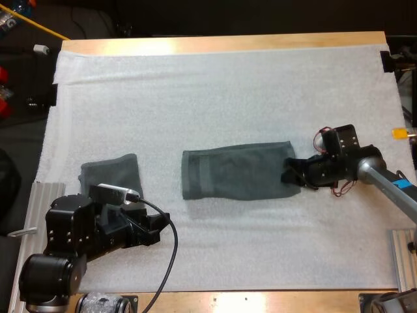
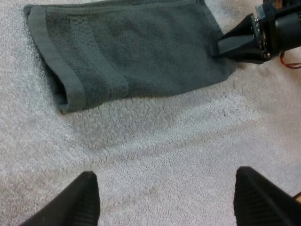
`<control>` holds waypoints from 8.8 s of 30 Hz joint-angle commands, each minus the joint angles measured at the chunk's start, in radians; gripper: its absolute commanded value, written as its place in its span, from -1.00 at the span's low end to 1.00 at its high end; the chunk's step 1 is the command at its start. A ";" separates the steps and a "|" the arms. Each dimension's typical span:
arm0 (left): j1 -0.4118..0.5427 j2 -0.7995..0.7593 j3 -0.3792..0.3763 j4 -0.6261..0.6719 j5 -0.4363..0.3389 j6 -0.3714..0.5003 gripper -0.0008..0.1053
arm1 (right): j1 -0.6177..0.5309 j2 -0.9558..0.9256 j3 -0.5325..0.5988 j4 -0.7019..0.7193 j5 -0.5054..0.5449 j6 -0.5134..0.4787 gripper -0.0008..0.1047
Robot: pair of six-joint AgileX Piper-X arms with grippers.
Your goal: Pick towel from pile, fold and stack
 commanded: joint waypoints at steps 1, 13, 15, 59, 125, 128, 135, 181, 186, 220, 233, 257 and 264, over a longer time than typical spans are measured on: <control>-0.008 -0.003 -0.006 0.000 -0.010 0.002 0.12 | 0.012 0.015 0.012 0.020 -0.011 0.003 -0.59; -0.008 -0.003 -0.006 0.000 -0.010 0.002 0.12 | 0.012 -0.051 0.012 0.127 0.225 -0.085 -0.98; -0.008 -0.003 -0.006 0.000 -0.010 0.002 0.12 | 0.012 -0.079 0.012 0.159 0.273 -0.120 -0.98; -0.008 0.053 -0.006 -0.003 0.038 0.002 0.12 | 0.349 -0.185 -0.054 0.172 0.387 0.046 -0.98; -0.165 0.130 -0.006 -0.192 0.035 -0.122 0.33 | 0.465 -0.846 -0.051 0.473 0.520 0.007 0.32; -0.228 0.195 -0.006 -0.254 0.036 -0.187 0.33 | 0.465 -0.886 -0.051 0.524 0.548 -0.018 0.32; -0.368 0.360 -0.006 -0.409 -0.018 -0.289 0.33 | 0.465 -0.949 -0.051 0.599 0.603 -0.020 0.32; -0.503 1.251 -0.322 -0.679 0.044 -0.599 0.30 | 0.465 -0.980 -0.051 0.733 0.615 -0.027 0.32; -0.549 1.291 -0.387 -0.618 0.047 -0.632 0.29 | 0.465 -0.980 -0.051 0.733 0.615 -0.027 0.32; -0.225 0.994 -0.464 0.061 -0.354 0.152 -0.98 | 0.465 -0.980 -0.051 0.733 0.615 -0.027 0.32; 0.046 0.918 -0.464 0.227 -0.633 0.287 -0.98 | 0.465 -0.980 -0.051 0.733 0.615 -0.027 0.32; 0.144 0.921 -0.328 0.108 -0.800 0.306 -0.98 | 0.465 -0.980 -0.051 0.526 0.354 0.009 0.32; 0.144 0.921 -0.307 0.082 -0.885 0.308 -0.98 | 0.465 -0.980 -0.051 0.522 0.321 0.011 0.32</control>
